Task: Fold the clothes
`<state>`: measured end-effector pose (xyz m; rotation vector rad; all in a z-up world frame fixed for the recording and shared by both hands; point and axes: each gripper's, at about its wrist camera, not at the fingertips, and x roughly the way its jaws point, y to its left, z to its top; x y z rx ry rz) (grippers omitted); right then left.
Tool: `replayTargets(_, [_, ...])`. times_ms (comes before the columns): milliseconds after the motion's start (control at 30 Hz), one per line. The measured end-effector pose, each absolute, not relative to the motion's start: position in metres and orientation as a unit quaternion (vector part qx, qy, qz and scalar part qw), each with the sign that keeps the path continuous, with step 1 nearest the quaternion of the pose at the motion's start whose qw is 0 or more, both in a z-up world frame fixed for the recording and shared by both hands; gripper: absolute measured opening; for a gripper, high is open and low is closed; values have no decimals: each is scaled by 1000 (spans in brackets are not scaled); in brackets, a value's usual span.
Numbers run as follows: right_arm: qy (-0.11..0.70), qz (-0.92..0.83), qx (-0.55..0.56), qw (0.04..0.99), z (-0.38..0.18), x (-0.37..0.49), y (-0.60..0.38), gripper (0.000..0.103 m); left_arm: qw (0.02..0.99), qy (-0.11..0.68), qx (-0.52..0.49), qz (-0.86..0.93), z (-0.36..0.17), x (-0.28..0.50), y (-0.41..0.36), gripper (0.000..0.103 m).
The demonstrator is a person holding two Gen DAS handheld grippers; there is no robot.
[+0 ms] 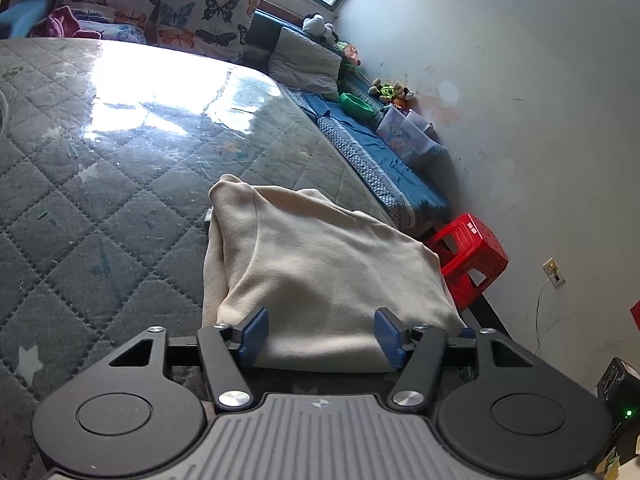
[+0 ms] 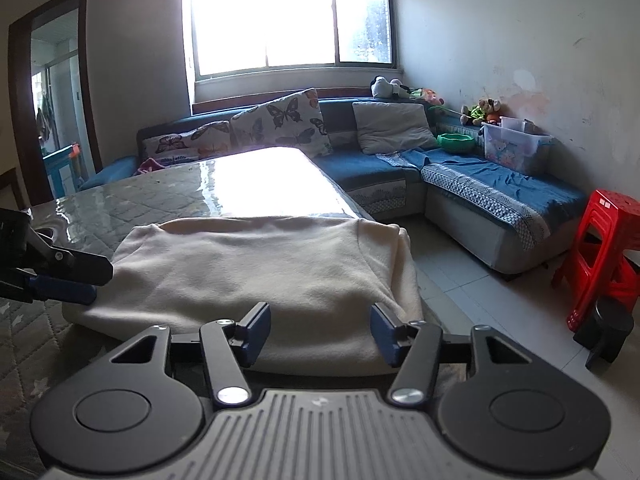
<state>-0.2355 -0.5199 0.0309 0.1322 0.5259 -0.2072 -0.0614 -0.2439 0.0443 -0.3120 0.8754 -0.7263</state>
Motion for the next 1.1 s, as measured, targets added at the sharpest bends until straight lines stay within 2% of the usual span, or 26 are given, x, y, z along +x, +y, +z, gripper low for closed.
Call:
replayTargets(67, [257, -105, 67, 958, 32, -238, -518, 72, 834, 408, -144, -342, 46, -64, -242, 73])
replayTargets(233, [255, -105, 65, 959, 33, -243, -511, 72, 842, 397, -136, -339, 49, -71, -237, 82])
replayTargets(333, [253, -110, 65, 959, 34, -246, -508, 83, 846, 390, -132, -338, 51, -75, -234, 87])
replayTargets(433, [249, -117, 62, 960, 35, -249, -504, 86, 851, 383, -127, -337, 53, -79, -230, 92])
replayTargets(467, [248, -120, 60, 960, 35, -250, -502, 92, 852, 381, -126, -336, 54, -80, -229, 93])
replayTargets(600, [240, -132, 48, 961, 35, -254, -495, 103, 858, 374, -122, -331, 54, -84, -222, 98])
replayTargets(767, [233, -143, 41, 961, 35, -258, -489, 103, 862, 370, -123, -325, 53, -89, -213, 102])
replayTargets(1100, [243, -159, 51, 955, 35, -262, -481, 103, 870, 360, -112, -318, 56, -101, -205, 103])
